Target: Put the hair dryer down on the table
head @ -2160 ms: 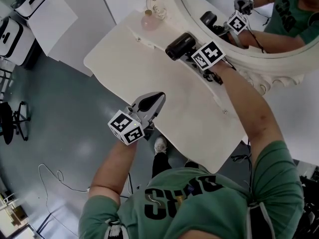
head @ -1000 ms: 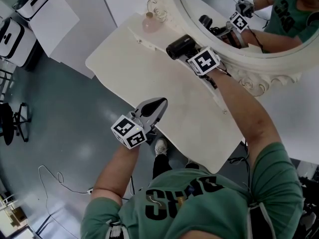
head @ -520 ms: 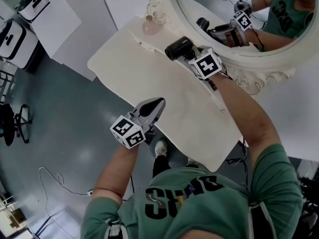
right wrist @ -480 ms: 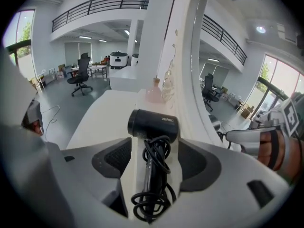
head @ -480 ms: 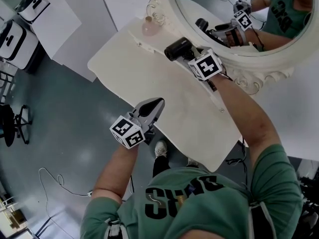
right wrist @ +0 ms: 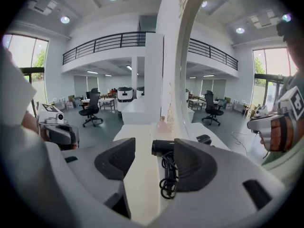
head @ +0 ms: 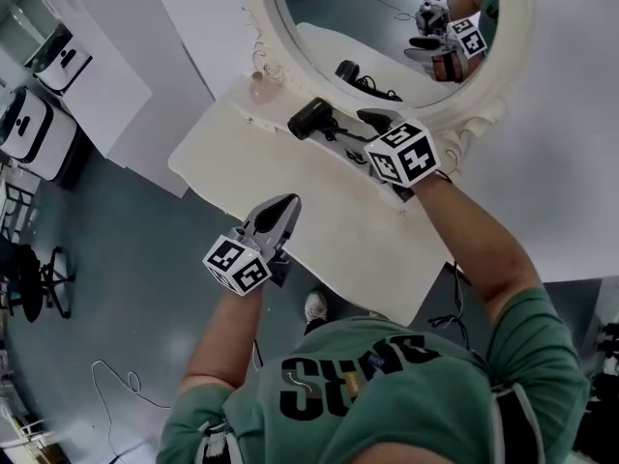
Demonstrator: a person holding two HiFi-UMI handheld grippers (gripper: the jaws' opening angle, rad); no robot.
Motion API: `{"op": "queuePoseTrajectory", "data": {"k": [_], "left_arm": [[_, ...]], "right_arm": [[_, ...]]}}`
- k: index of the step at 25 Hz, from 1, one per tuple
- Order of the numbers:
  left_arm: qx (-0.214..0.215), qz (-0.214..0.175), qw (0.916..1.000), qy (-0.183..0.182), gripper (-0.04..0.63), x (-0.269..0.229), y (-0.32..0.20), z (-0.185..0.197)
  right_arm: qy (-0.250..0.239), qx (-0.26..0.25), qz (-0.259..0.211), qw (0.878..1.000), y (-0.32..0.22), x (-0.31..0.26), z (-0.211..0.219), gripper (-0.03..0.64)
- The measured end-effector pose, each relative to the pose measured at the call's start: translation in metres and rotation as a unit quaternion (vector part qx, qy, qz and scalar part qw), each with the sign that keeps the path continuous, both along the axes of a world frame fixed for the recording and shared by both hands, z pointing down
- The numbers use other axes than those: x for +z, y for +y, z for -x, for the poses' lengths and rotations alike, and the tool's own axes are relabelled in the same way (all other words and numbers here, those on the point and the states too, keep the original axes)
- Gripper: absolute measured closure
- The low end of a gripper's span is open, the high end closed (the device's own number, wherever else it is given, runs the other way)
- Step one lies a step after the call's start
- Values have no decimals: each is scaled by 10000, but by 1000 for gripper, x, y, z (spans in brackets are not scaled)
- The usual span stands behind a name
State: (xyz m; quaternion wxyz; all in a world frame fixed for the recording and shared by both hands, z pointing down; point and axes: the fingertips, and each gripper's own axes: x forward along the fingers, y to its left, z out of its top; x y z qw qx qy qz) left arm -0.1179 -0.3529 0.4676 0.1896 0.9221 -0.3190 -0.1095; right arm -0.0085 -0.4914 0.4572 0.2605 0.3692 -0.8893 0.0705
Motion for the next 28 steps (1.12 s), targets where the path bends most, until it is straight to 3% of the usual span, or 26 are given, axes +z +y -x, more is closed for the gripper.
{"op": "queuePoseTrajectory", "data": {"k": [5,13,22,28], "left_arm": [[8,-150,9999,-26,584,-40,18,-27],[180,-626,9969,-435,584,-87,59,-81],[182,-781,9951,-576,584,-101,98,-115],[121,-705,9959,-556,584,-95,115,-118]], "right_arm": [[-732,20,-187,9971,49,-49,-38,413],[-1599,145,-634,9850,137,-97,-122,500],[-2003,623,-1008,9725,209,-107,-196,620],[-2172,634,-945,9695,244,-89,-214,623]]}}
